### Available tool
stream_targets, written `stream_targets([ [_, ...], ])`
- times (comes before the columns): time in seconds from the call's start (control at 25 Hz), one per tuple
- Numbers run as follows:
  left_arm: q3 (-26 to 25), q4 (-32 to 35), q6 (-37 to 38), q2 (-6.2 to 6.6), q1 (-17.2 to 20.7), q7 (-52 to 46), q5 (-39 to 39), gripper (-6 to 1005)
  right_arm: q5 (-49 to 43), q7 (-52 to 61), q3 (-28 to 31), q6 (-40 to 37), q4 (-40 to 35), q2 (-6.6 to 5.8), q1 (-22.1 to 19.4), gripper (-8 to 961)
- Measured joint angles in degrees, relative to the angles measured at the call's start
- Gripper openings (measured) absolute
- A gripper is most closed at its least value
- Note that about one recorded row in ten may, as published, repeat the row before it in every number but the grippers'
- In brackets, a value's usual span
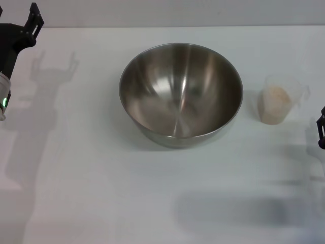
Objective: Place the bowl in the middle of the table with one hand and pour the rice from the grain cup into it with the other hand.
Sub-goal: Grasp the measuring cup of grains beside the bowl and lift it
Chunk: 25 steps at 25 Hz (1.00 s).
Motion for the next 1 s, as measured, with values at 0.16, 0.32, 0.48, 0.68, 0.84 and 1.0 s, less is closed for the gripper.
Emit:
stream_targets([
  [0.16, 0.01, 0.0, 0.22, -0.02, -0.03, 0.01, 0.0, 819, 1.18, 0.0, 0.0, 0.38, -0.43, -0.03, 0.95, 530],
  [0.32, -0.06, -0.1, 0.31, 0.05, -0.06, 0.07, 0.0, 819, 1.22, 0.0, -0.01, 0.57, -0.71, -0.05, 1.59, 530],
  [0.48, -0.36, -0.05, 0.34, 0.06, -0.65, 0.14, 0.0, 819, 1.26, 0.0, -0.02, 1.35, -0.83, -0.13, 2.32, 529],
  [0.68, -0.48, -0.01, 0.35, 0.04, -1.03, 1.93, -0.15, 819, 1.28, 1.69, -0.02, 3.82, -1.54, -0.18, 3.14, 529],
  [0.84, -0.52, -0.17, 0.37, -0.03, -1.19, 3.23, -0.24, 819, 1.27, 3.04, -0.18, 4.52, -2.32, -0.12, 3.45, 529],
  [1.0, -0.52, -0.11, 0.38, -0.06, -1.49, 3.3, -0.12, 819, 1.27, 3.32, -0.28, 5.58, -2.94, -0.15, 4.06, 529],
])
